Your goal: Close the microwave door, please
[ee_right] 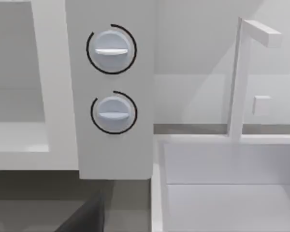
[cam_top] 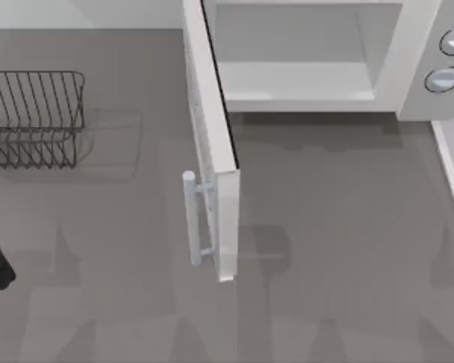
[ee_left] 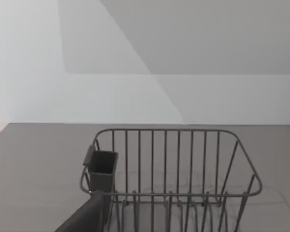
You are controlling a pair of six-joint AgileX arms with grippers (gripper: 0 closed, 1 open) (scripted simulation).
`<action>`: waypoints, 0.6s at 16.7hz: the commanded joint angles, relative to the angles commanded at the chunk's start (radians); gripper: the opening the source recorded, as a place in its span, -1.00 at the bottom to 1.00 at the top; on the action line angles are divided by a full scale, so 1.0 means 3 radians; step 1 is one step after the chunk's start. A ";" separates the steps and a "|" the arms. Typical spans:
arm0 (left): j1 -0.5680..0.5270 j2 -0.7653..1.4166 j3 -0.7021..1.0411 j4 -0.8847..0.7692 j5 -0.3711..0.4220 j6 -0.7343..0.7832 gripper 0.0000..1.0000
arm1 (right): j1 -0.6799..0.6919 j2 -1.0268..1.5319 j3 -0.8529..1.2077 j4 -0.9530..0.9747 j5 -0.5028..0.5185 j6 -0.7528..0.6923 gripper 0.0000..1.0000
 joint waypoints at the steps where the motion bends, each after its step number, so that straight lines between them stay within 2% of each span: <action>1: 0.0000 0.0000 0.0000 0.0000 0.0000 0.0000 1.00 | 0.0000 0.0000 0.0000 0.0000 0.0000 0.0000 1.00; 5: -0.0050 0.0181 0.0130 -0.0140 0.0039 0.0071 1.00 | 0.0000 0.0000 0.0000 0.0000 0.0000 0.0000 1.00; 10: -0.0246 0.1028 0.0806 -0.0816 0.0191 0.0421 1.00 | 0.0000 0.0000 0.0000 0.0000 0.0000 0.0000 1.00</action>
